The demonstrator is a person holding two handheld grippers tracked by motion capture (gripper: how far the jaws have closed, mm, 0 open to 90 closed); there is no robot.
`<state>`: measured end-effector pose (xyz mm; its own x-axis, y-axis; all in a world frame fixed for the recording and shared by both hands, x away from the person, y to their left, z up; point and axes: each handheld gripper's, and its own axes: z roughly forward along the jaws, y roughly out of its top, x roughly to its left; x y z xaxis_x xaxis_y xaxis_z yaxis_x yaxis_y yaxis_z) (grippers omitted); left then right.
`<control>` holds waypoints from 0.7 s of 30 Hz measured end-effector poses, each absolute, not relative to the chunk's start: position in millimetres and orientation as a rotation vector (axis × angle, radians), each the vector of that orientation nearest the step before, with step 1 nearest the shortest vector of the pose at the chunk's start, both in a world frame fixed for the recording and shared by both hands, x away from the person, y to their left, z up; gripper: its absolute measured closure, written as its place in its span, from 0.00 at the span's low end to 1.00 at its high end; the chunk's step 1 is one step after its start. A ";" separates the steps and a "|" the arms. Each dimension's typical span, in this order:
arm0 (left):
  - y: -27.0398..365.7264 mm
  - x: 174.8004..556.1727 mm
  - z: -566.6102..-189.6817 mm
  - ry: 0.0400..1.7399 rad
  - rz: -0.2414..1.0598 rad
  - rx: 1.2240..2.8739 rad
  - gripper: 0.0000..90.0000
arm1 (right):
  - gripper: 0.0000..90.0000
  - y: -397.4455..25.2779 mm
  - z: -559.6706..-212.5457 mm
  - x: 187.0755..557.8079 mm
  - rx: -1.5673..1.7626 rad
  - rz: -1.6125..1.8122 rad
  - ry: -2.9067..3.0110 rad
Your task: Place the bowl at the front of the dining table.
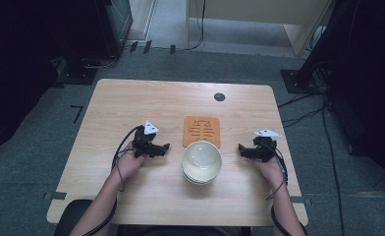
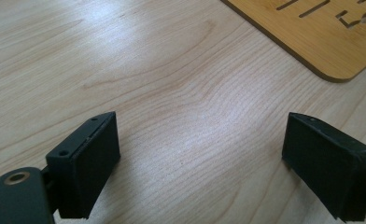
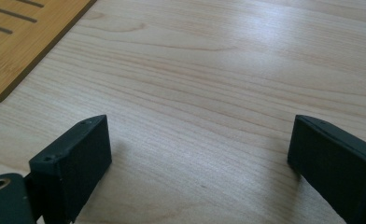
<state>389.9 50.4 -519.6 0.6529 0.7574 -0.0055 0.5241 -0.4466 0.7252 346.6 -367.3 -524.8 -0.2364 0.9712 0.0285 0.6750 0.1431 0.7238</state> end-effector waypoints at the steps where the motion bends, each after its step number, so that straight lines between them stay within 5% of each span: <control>1: 49.6 390.8 -519.6 0.987 0.417 2.153 0.11 | 0.06 -365.8 -524.6 347.8 1.621 0.847 1.925; 9: 49.2 392.5 -519.5 0.977 0.413 2.158 0.11 | 0.08 -360.6 -521.8 353.4 1.615 0.835 1.969; 11: 49.1 393.5 -519.3 0.970 0.409 2.163 0.11 | 0.20 -361.3 -520.3 353.7 1.583 0.852 1.992; 16: 47.6 395.0 -519.3 0.970 0.409 2.163 0.11 | 0.18 -362.3 -515.7 353.0 1.556 0.870 1.991; 21: 47.1 396.0 -519.5 0.960 0.406 2.164 0.11 | 0.27 -362.0 -516.2 355.0 1.579 0.991 2.044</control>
